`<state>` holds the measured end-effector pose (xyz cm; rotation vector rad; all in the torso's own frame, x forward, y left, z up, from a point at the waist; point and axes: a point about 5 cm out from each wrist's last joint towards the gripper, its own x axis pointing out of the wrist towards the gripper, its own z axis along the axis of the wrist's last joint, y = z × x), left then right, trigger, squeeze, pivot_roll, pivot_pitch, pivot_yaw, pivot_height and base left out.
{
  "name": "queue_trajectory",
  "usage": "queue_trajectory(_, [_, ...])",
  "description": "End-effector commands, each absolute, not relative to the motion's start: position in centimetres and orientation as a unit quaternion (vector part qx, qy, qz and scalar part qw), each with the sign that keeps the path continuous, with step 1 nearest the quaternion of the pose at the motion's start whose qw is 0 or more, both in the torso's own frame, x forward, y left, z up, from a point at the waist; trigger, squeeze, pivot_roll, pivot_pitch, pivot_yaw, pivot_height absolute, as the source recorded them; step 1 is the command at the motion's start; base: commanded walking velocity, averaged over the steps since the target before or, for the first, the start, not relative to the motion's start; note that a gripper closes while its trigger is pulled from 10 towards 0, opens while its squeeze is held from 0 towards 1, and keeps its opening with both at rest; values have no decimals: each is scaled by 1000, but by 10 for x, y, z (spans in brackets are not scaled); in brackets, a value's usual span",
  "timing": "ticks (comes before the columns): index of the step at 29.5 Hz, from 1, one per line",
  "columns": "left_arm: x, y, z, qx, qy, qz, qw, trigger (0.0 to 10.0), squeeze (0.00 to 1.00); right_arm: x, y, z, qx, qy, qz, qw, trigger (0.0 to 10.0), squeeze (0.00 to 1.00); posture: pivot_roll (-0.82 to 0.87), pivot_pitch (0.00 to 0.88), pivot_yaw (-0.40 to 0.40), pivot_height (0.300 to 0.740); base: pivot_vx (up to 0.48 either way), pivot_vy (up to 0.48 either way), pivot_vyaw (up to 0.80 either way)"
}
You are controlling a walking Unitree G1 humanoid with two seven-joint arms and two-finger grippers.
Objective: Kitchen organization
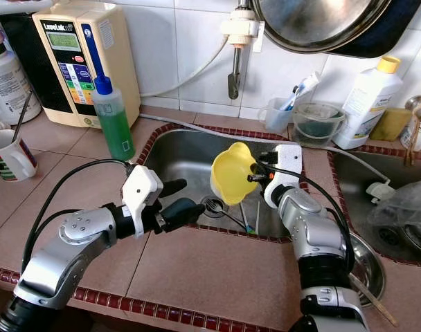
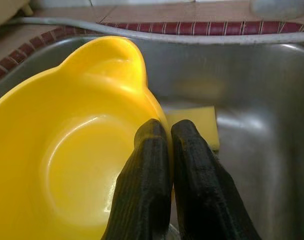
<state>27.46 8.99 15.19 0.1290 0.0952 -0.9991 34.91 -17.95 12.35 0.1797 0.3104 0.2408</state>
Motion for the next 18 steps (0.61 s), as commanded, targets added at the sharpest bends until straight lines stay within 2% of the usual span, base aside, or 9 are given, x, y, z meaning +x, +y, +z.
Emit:
queue_trajectory(1, [274,89,158,65,36,-483,872,10000,0,349,-181,123,89,161,123,975,10000,0,73,0,-24,740,0,0,0])
queue_trajectory(11, [277,92,161,66,34,-482,873,10000,0,345,-186,113,100,196,110,969,10000,0,69,0,-20,740,0,0,0])
queue_trajectory(12, [278,92,161,65,34,-482,873,10000,0,345,-186,112,100,198,110,969,10000,1000,69,0,-20,740,0,0,0])
queue_trajectory(18, [279,91,163,64,32,-483,872,10000,0,346,-187,114,103,192,114,969,10000,1000,68,0,-20,740,0,0,0])
